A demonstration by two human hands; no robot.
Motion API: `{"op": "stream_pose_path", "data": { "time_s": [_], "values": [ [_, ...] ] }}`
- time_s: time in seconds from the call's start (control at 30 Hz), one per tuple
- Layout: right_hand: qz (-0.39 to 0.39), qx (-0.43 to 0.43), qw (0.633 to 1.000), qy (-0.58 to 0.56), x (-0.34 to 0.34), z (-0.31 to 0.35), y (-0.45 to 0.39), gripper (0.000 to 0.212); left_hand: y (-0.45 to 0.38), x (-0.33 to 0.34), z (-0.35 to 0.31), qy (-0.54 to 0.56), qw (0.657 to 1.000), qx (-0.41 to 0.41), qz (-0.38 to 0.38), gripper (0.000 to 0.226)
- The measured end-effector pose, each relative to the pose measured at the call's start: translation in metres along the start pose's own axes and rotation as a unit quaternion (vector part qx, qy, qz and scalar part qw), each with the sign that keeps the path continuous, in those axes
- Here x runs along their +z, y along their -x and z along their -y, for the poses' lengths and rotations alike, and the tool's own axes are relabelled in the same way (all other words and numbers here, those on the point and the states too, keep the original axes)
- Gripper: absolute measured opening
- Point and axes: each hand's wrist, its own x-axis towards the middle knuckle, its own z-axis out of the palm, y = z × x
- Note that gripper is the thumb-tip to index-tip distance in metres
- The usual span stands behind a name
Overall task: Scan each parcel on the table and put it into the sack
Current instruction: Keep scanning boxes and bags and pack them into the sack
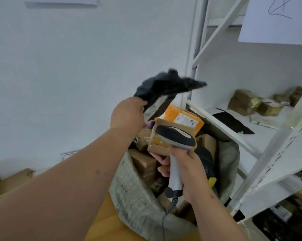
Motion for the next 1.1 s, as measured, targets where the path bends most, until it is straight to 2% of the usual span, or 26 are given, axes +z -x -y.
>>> {"op": "stream_pose_path", "data": {
  "time_s": [0.07,0.13,0.23,0.37,0.47,0.53,0.8,1.1],
  "values": [
    [0.001,-0.001,1.000,0.002,-0.011,0.003,-0.004,0.006,0.002,0.024,0.000,-0.113,0.983,-0.004,0.143,0.035],
    [-0.001,0.002,1.000,-0.001,-0.020,0.003,-0.008,0.010,0.009,0.035,0.000,-0.103,0.978,-0.005,0.181,0.036],
    [-0.005,0.013,1.000,-0.005,-0.027,0.002,-0.017,0.013,0.017,0.040,-0.002,-0.040,0.991,-0.007,0.124,0.039],
    [0.011,0.017,1.000,-0.001,-0.021,0.002,-0.023,0.017,0.018,0.038,0.006,0.030,0.997,-0.061,0.039,0.031],
    [0.030,0.022,0.999,0.002,-0.008,0.003,-0.019,0.005,0.024,0.031,0.024,0.054,0.994,-0.097,0.002,0.020],
    [0.050,0.036,0.998,0.010,0.004,0.002,-0.015,0.005,0.031,0.025,0.042,0.055,0.991,-0.121,-0.014,0.017],
    [0.164,0.077,0.980,0.085,0.073,-0.039,0.006,0.011,0.077,-0.013,0.125,0.030,0.981,-0.192,-0.018,0.029],
    [0.164,0.121,0.965,0.164,0.190,-0.113,0.022,0.010,0.139,-0.081,0.257,-0.019,0.964,-0.262,0.025,0.031]
  ]
}}
